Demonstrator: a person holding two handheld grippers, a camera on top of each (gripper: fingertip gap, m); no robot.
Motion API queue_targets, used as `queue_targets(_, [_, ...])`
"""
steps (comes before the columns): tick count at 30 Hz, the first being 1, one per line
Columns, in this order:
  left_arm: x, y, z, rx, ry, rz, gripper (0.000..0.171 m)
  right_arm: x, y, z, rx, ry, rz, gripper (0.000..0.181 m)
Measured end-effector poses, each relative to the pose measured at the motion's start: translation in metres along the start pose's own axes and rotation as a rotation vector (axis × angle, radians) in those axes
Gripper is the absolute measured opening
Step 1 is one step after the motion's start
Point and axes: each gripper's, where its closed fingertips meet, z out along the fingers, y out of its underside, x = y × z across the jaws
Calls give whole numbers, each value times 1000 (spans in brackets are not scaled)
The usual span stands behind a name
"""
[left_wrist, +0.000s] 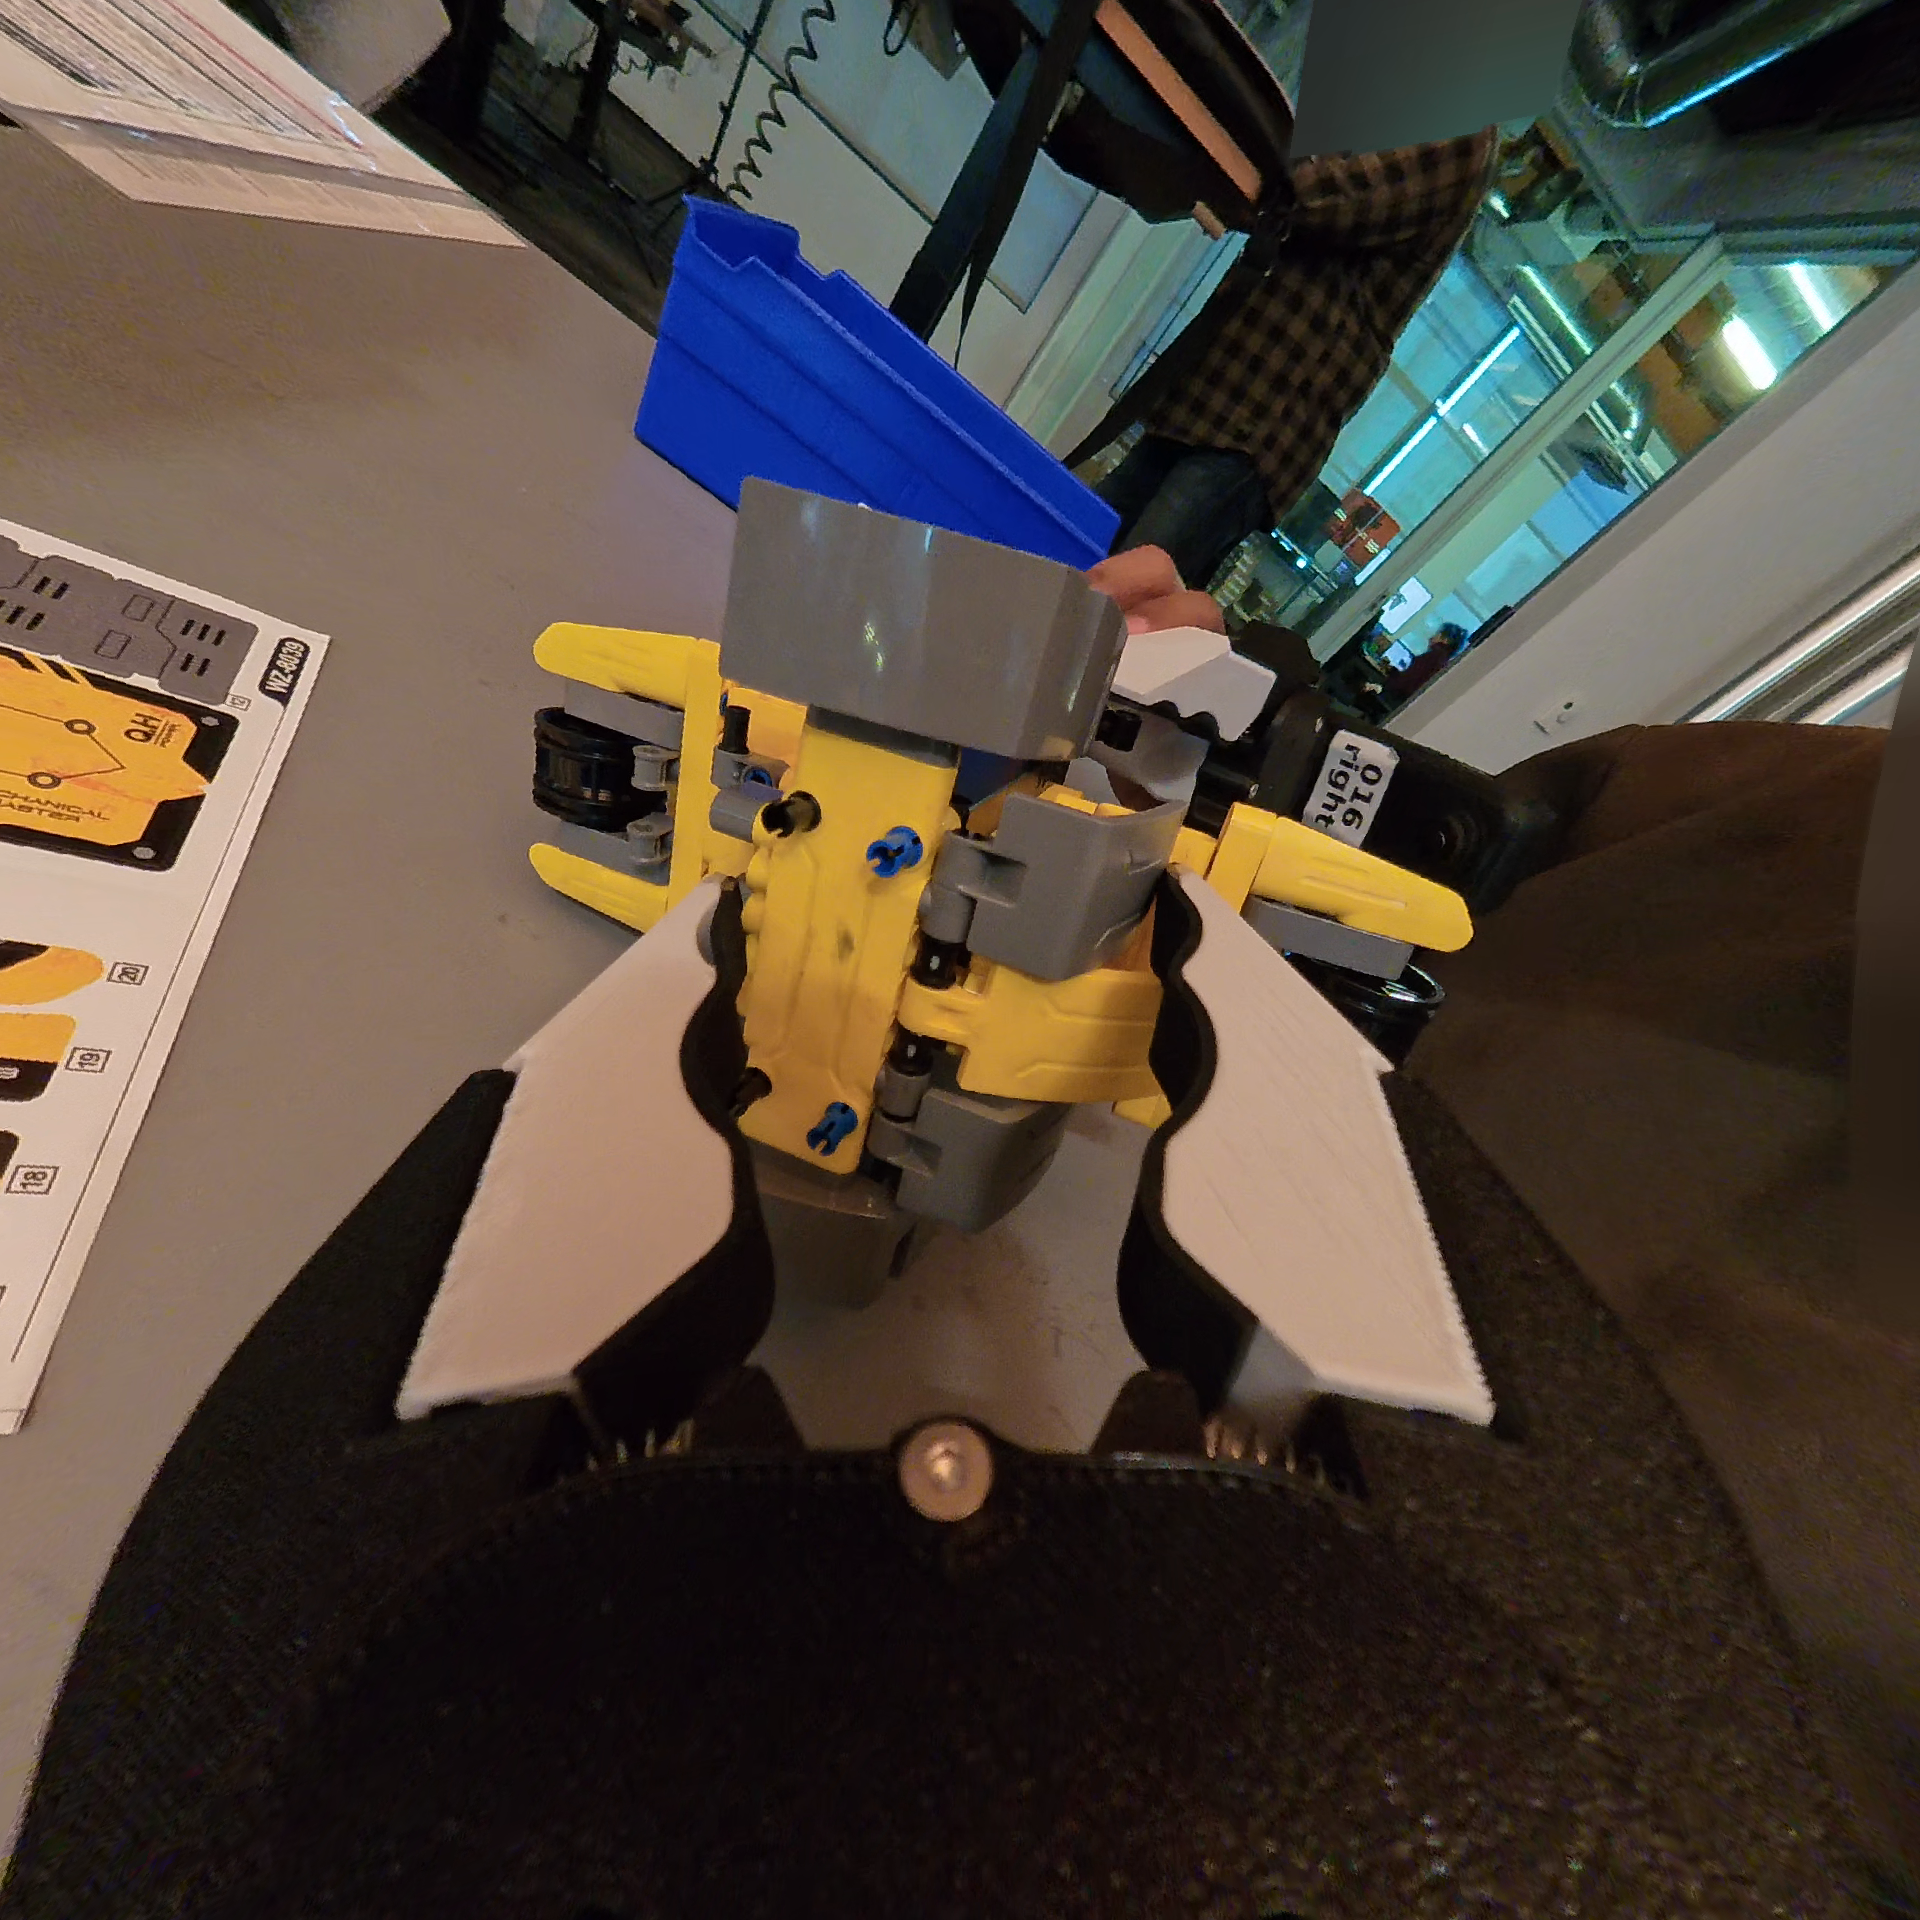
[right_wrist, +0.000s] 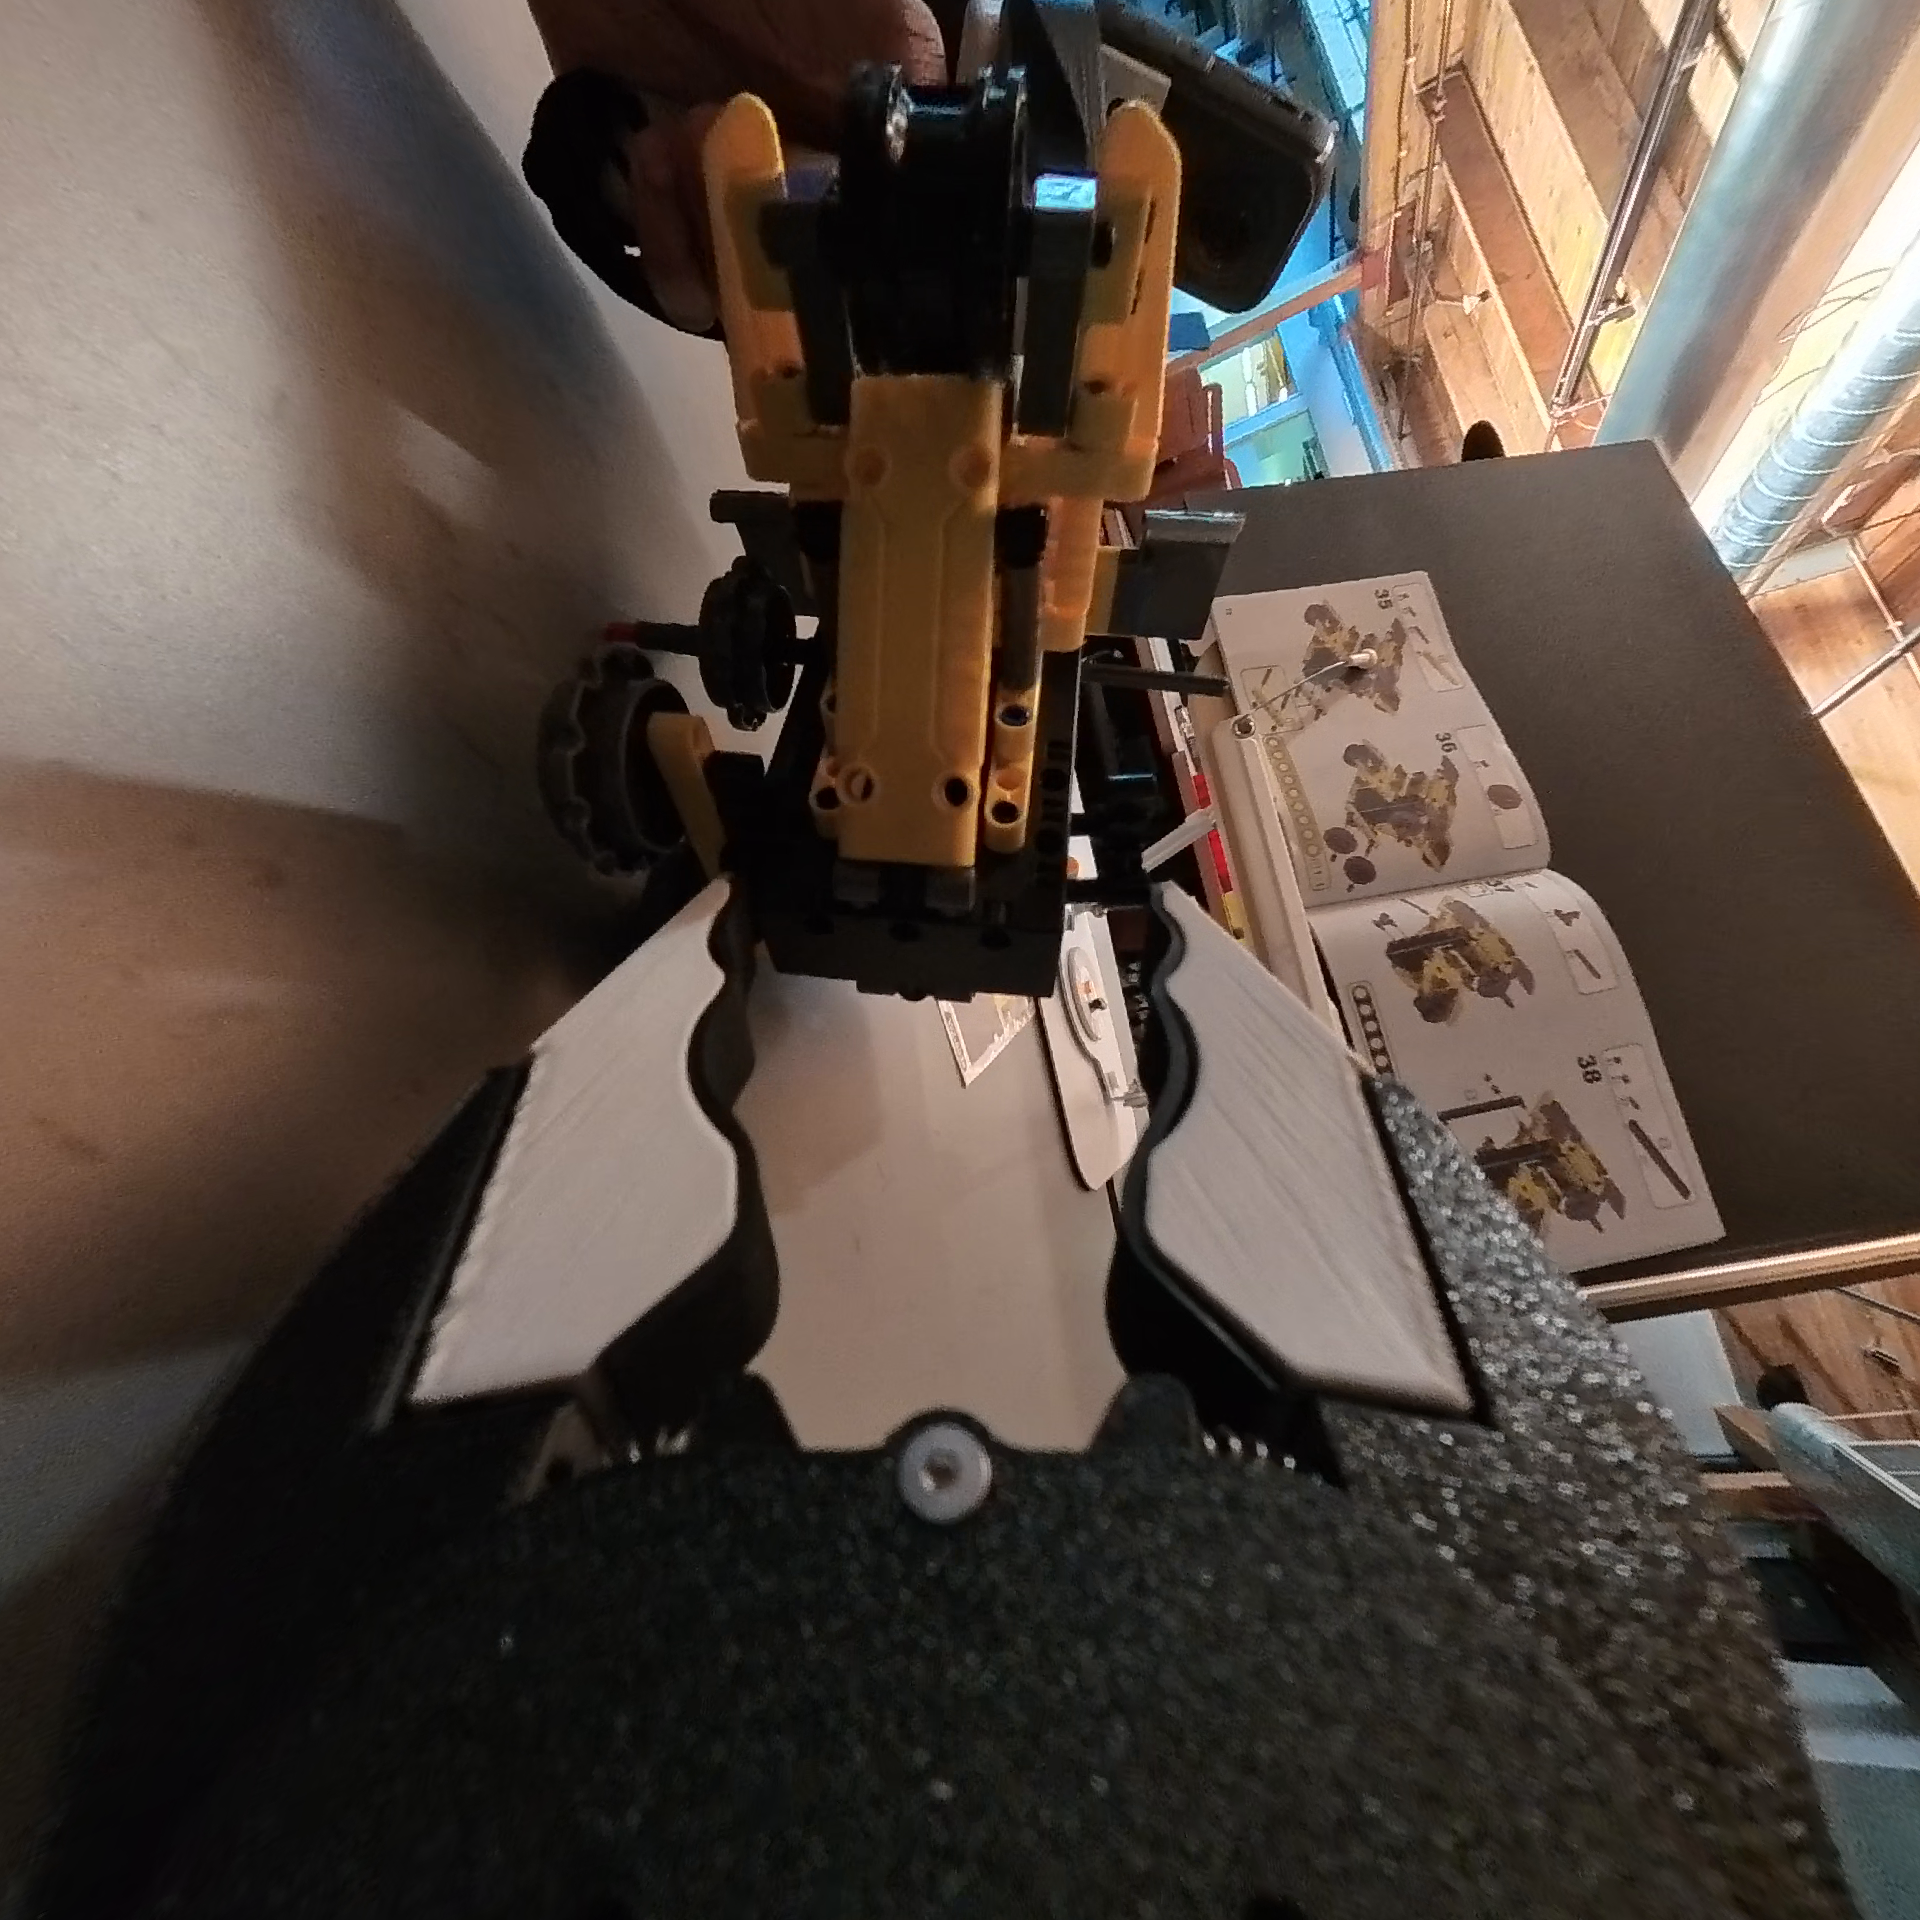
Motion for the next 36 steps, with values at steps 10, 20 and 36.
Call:
queue_targets(10, [-1,0,0,7,1,-11,78,0,0,0,-18,1,13,73])
queue_targets(20, [-2,0,0,9,-3,-18,78,-1,2,0,-41,-22,14,66])
queue_targets(36, [-4,-2,-3,14,-17,-10,77,6,-14,-7,24,-2,192,88])
